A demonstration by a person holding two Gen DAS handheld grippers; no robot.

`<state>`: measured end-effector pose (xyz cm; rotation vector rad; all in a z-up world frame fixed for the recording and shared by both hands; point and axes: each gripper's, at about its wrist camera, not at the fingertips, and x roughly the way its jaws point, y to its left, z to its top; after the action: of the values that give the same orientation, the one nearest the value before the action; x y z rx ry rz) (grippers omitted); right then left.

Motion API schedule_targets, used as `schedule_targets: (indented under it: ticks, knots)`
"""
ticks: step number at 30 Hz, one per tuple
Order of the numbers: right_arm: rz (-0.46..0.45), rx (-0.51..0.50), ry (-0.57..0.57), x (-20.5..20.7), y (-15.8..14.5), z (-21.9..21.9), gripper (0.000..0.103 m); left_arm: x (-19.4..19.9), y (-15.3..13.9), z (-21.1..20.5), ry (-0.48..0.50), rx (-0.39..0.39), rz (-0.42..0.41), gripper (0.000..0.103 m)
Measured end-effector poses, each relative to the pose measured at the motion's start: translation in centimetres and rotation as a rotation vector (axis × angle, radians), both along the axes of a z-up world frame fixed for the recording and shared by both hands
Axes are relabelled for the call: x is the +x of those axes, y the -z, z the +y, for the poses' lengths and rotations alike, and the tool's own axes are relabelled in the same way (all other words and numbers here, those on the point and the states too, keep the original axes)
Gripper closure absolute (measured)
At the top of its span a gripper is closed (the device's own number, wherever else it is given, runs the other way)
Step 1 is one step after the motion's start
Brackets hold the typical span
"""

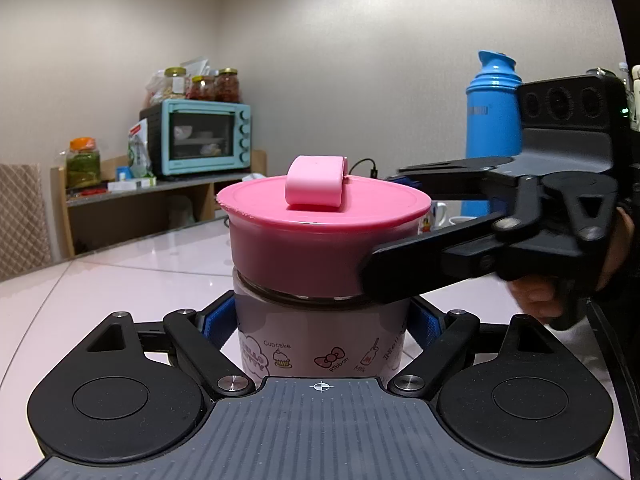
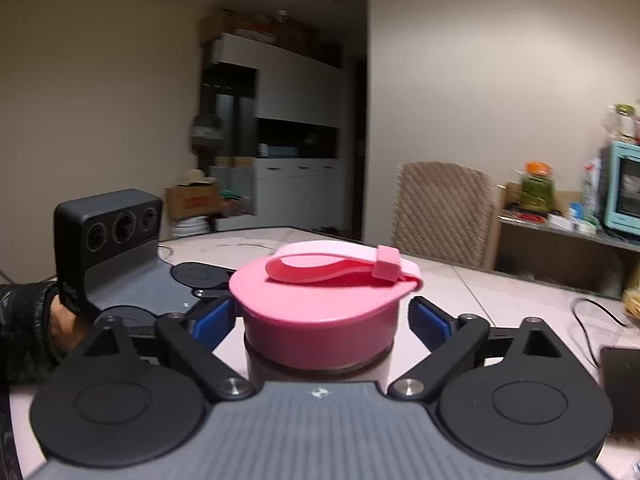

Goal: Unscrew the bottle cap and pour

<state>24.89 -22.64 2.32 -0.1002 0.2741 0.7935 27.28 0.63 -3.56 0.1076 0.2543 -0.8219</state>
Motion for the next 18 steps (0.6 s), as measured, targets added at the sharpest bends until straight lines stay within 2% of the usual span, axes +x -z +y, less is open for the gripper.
schedule_targets:
  ticks: [9,13,18]
  knots:
    - [0.02,0.018,0.162,-2.6,0.0,1.0,0.001,0.0,0.0,0.0,0.0,0.0,0.0,0.013]
    - [-0.008,0.019,0.258,-3.3,-0.1,2.2,0.001,0.0,0.0,0.0,0.0,0.0,0.0,0.013]
    - [-0.019,-0.003,0.314,-3.4,0.3,3.9,0.001,0.0,0.0,0.0,0.0,0.0,-0.001,0.013]
